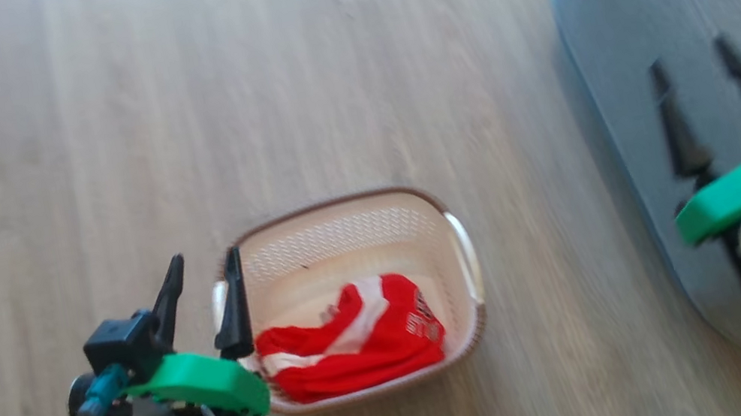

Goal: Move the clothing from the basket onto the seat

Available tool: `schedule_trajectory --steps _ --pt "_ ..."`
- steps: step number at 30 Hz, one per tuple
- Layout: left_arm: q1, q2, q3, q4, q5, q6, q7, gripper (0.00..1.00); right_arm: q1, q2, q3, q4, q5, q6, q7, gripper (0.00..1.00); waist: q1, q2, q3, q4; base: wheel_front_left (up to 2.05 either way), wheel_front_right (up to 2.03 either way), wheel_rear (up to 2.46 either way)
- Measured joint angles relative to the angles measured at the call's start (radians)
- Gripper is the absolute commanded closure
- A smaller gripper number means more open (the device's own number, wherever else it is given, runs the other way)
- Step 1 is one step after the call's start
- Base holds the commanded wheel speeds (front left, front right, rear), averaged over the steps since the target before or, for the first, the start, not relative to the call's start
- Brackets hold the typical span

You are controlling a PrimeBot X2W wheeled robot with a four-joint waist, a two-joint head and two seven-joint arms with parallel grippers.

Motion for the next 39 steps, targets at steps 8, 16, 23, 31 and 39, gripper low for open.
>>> schedule_trajectory --steps 8,16,23,31,39 --pt "0.039 -0.014 0.097 0.028 0.069 -0.022 0.000 0.00 0.109 0.075 0.035 -0.031 -0.035 0.000 0.000 0.00 0.0000 0.0000 -0.096 0.085 0.00 0.00 0.00" --pt "0.067 -0.026 0.160 0.032 0.122 -0.043 0.000 0.00 0.172 0.112 0.050 0.027 -0.062 0.000 0.000 0.00 0.0000 0.0000 -0.147 0.126 0.00 0.00 0.00" --pt "0.067 -0.034 0.187 0.042 0.142 -0.061 0.000 0.00 0.190 0.115 0.049 0.062 -0.063 0.000 0.000 0.00 0.0000 0.0000 -0.162 0.139 0.00 0.00 0.00" --pt "0.067 -0.037 0.193 0.046 0.153 -0.070 0.000 0.00 0.191 0.119 0.049 0.074 -0.062 0.000 0.000 0.00 0.0000 -0.0001 -0.158 0.142 0.00 0.00 0.00" --pt "0.068 -0.039 0.201 0.050 0.153 -0.079 0.000 0.00 0.191 0.120 0.049 0.080 -0.061 0.000 0.000 0.00 0.0001 -0.0001 -0.158 0.139 0.00 0.00 0.00"
